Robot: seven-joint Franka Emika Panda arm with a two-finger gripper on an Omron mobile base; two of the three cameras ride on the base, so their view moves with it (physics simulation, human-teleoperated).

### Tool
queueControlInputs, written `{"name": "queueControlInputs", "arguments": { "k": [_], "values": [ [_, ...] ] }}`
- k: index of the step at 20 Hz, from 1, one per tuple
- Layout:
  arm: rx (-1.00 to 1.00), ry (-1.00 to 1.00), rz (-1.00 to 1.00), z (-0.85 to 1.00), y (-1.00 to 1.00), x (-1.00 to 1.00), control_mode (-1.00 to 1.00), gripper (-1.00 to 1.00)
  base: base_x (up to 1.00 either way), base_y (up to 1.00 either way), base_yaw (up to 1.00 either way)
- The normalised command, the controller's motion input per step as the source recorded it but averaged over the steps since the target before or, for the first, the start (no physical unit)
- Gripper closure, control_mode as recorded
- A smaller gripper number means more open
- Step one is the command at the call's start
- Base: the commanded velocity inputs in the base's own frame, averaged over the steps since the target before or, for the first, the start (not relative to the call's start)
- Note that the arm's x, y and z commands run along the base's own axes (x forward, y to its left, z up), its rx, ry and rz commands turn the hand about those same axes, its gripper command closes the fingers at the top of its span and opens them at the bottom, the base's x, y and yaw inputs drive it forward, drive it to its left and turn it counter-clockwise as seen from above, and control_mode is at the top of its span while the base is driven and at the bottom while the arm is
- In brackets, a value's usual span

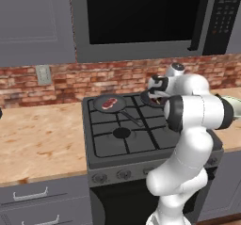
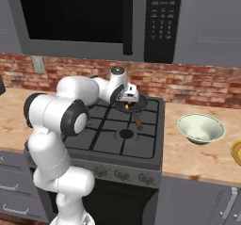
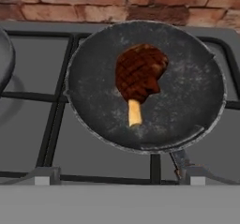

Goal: Place one of the steaks on the plate and the other in the bowl. Then place the bowl in the fridge.

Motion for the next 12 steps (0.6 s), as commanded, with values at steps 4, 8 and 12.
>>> {"name": "queueControlInputs", "arguments": {
  "k": [4,8,12],
  "values": [
    [0.00,0.06,0.00,-0.11,-0.07,0.41,-1.00,-1.00,0.00,0.00,0.00],
    [0.00,0.01,0.00,-0.12,-0.03,0.33,-1.00,-1.00,0.00,0.00,0.00],
    [0.00,0.00,0.00,-0.24,0.00,0.29,-1.00,-1.00,0.00,0.00,0.00]
  ]
}}
